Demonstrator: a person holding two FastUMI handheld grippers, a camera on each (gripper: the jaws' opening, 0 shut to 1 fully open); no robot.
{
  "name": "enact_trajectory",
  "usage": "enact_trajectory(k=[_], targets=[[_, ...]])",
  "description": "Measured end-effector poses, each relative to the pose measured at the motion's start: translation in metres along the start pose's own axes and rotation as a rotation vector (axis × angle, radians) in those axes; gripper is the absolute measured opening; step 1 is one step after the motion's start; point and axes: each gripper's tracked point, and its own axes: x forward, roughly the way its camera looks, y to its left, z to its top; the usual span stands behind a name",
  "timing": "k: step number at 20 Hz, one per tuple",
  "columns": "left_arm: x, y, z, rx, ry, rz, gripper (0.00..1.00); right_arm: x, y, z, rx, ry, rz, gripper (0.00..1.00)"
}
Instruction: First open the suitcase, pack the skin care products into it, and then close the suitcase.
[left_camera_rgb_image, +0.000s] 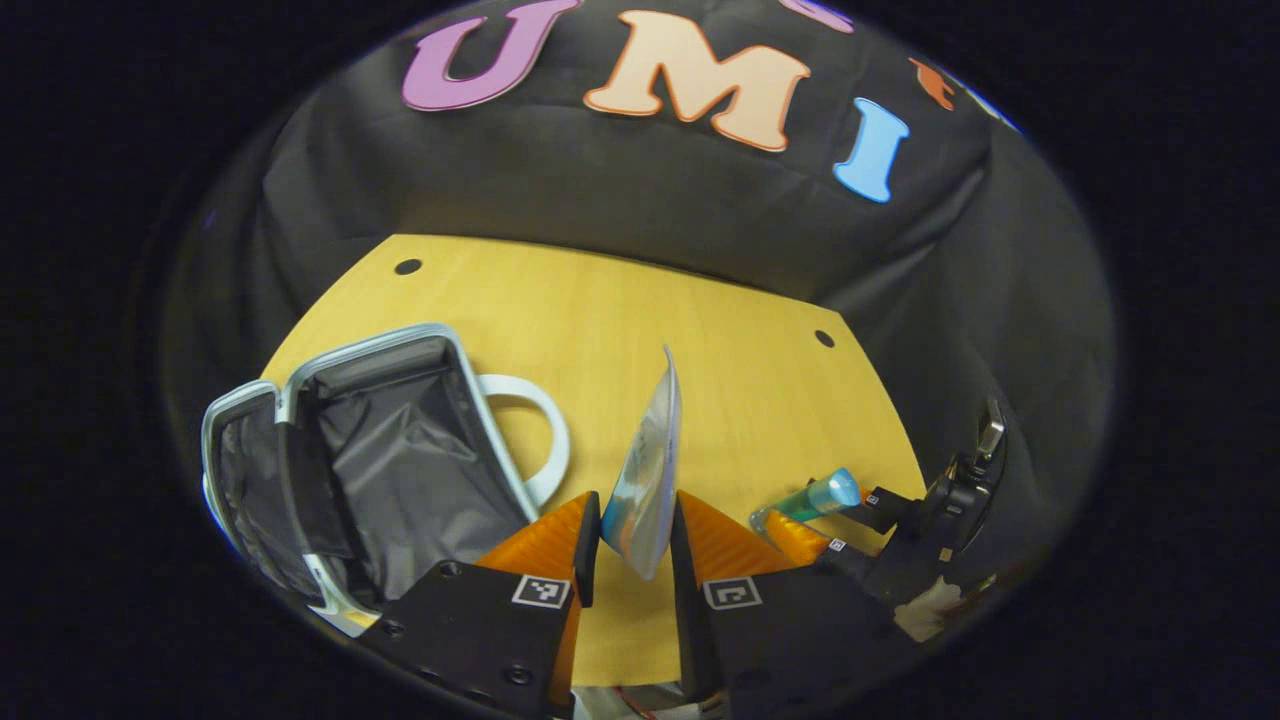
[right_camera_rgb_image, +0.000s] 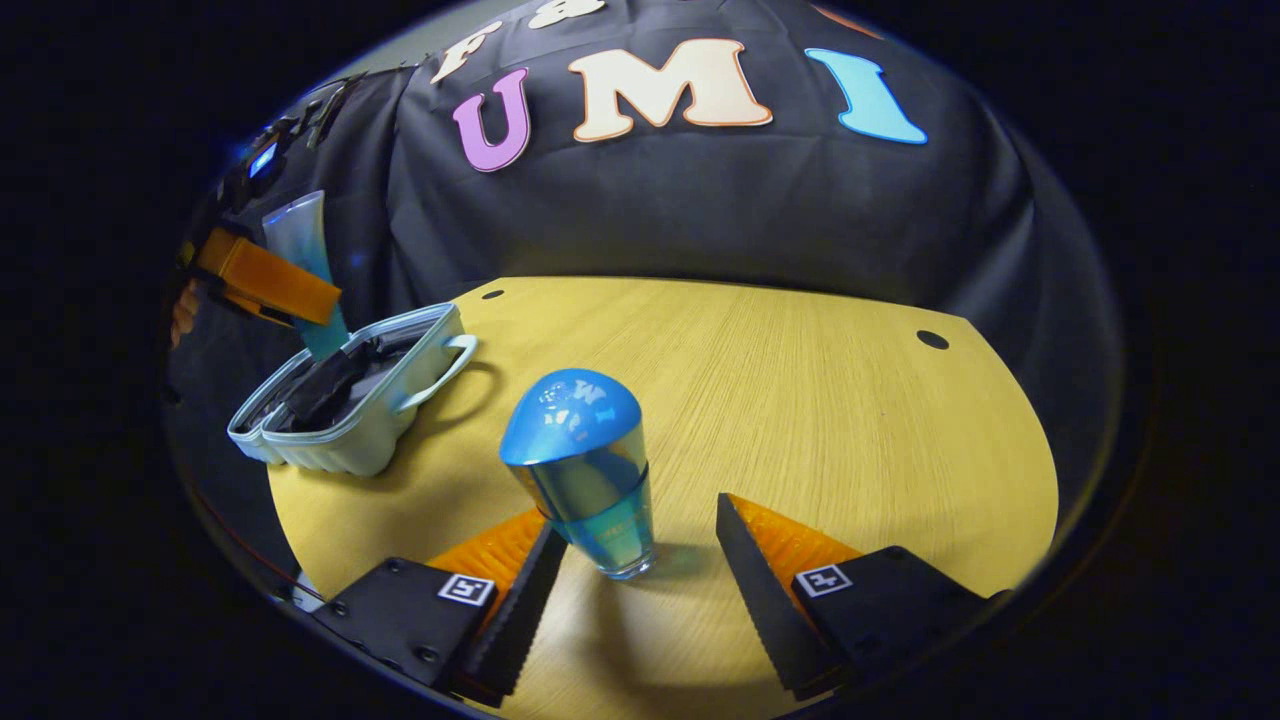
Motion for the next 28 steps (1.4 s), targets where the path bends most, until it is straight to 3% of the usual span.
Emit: enact_trajectory(k=[2, 5, 6, 12, 19, 20, 24, 25, 28], targets=[[-0.015, 0.030, -0.001, -0.011, 0.030, 0.049, 0.34, 0.006, 0.008, -0.002, 0.011, 0.009, 0.034, 0.83], [-0.025, 0.078, -0.021, -0.052, 0.128, 0.131, 0.36, 0.010, 0.006, 0.000, -0.025, 0.004, 0.010, 0.48], [-0.025, 0.091, -0.031, -0.081, 0.170, 0.152, 0.31, 0.009, 0.007, 0.001, -0.028, 0.006, 0.007, 0.48], [0.000, 0.143, -0.082, -0.181, 0.407, 0.190, 0.34, 0.013, 0.006, 0.002, -0.001, 0.047, 0.014, 0.47], [0.016, 0.169, -0.093, -0.223, 0.500, 0.142, 0.34, 0.016, 0.019, 0.012, 0.033, 0.088, 0.007, 0.45], [0.013, 0.171, -0.091, -0.217, 0.489, 0.139, 0.38, 0.015, 0.025, 0.015, 0.040, 0.090, 0.009, 0.43], [-0.004, 0.175, -0.075, -0.197, 0.409, 0.121, 0.87, 0.007, 0.058, 0.047, 0.025, 0.068, 0.044, 0.45], [-0.012, 0.178, -0.070, -0.187, 0.390, 0.126, 0.95, 0.005, 0.072, 0.060, 0.030, 0.058, 0.069, 0.45], [-0.036, 0.191, -0.058, -0.178, 0.314, 0.145, 0.97, 0.005, 0.123, 0.092, 0.032, 0.050, 0.162, 0.44]])
